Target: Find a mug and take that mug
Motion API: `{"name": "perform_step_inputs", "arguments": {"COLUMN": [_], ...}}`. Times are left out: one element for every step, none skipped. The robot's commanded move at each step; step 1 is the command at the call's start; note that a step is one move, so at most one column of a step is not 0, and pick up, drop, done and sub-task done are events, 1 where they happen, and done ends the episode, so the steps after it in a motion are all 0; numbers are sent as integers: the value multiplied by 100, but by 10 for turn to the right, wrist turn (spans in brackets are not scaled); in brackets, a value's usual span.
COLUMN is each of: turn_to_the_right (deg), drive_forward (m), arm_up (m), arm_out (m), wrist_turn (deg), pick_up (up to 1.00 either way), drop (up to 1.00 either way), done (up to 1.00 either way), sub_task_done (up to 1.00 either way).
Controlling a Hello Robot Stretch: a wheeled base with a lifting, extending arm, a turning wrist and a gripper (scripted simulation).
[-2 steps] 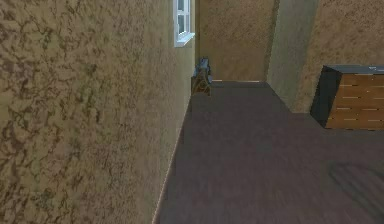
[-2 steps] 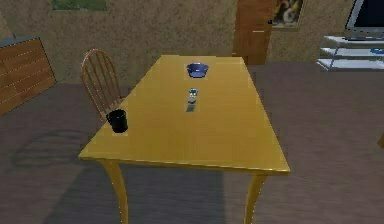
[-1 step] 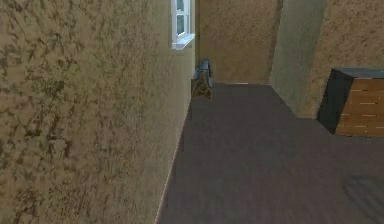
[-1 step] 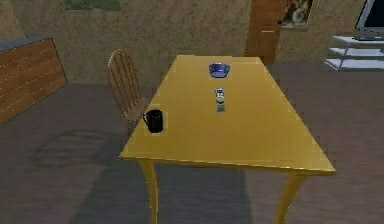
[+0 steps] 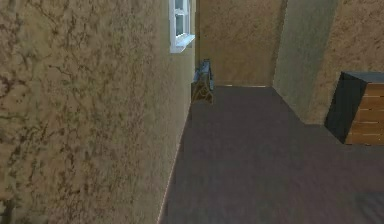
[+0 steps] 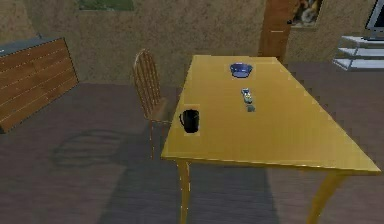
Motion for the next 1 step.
{"name": "perform_step_inputs", "arguments": {"turn_to_the_right": [450], "drive_forward": [0], "arm_up": [0], "arm_out": [0], "wrist_turn": [0], "pick_up": [0], "drop": [0], "done": [0], "sub_task_done": [0]}}
